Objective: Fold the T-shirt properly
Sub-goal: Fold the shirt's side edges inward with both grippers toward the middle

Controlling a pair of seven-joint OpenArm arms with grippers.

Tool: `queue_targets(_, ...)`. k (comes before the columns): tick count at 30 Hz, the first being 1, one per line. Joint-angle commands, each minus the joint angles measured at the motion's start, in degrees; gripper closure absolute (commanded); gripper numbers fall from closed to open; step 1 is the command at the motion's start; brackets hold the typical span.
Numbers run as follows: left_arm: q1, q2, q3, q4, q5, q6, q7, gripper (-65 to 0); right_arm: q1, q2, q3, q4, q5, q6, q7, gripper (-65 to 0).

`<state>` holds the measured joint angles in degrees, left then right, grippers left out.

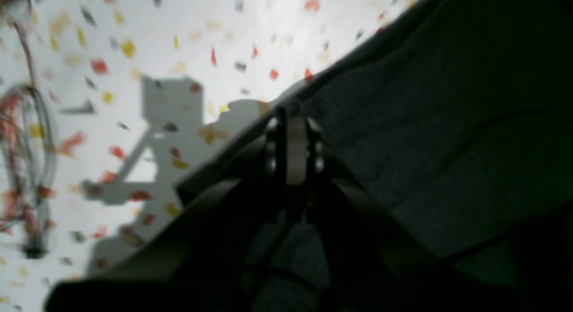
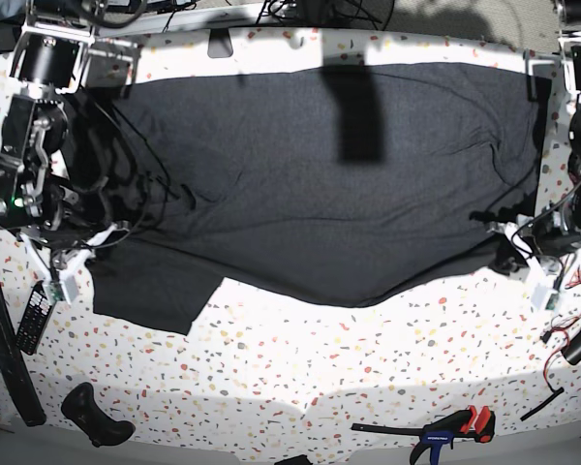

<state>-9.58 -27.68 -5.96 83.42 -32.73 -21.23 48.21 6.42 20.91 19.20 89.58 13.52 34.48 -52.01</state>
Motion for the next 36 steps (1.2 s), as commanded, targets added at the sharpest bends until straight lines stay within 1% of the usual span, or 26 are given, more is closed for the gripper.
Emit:
queue_targets(1,-1.2,-1.31,-0.44,2.08,0.0,0.28,-0.07,0.0,1.07,0.87,0.72,1.29,0.72,0.09,0.96,0.0)
queue_targets(5,-1.2,-3.26,-0.44,4.48,0.07,0.28,1.07,0.0,1.2,1.88,0.94,1.36,1.75,0.07,1.03,0.0)
queue_targets(7,-1.22,-4.68,-0.44,4.48,1.31,0.33,1.01,0.0,1.57,2.45,0.94,1.36,1.7,0.07,1.42,0.0)
queue_targets(8,-1.2,-5.29,-0.44,4.48,1.55,0.57,1.05,0.0,1.86,2.73,0.94,1.36,1.7,0.04,1.66,0.0)
queue_targets(10,-1.2,-6.45,-0.44,4.48,1.66,2.29,1.01,0.0,2.82,2.89,0.94,1.33,1.7,0.07,2.05,0.0)
queue_targets(14,-1.2,-7.82,-0.44,4.48,1.88,2.43,0.85,0.0,5.18,2.91,0.94,1.33,1.68,0.04,2.05,0.0)
queue_targets(23,-1.16,-9.9,-0.44,4.48,1.6,2.45,3.74,0.0,6.1,2.91,0.94,1.36,1.75,0.02,2.27,0.0)
queue_targets(26,-0.7,-10.29,-0.44,4.48,-0.52,2.43,5.66,0.0,6.08,2.89,0.94,1.36,1.73,0.04,2.69,0.0)
queue_targets(28,0.11,-10.29,-0.44,4.5,-1.4,2.4,5.97,0.0,5.95,2.89,0.94,1.36,1.73,0.04,2.69,0.0)
queue_targets(34,3.19,-10.38,-0.44,4.5,-1.38,2.38,6.16,0.0,3.17,2.89,0.94,1.97,1.68,0.46,2.93,0.0)
queue_targets(36,3.8,-10.45,-0.44,4.5,-1.38,2.34,7.17,0.0,1.77,2.89,0.94,2.62,1.68,0.72,2.93,0.0)
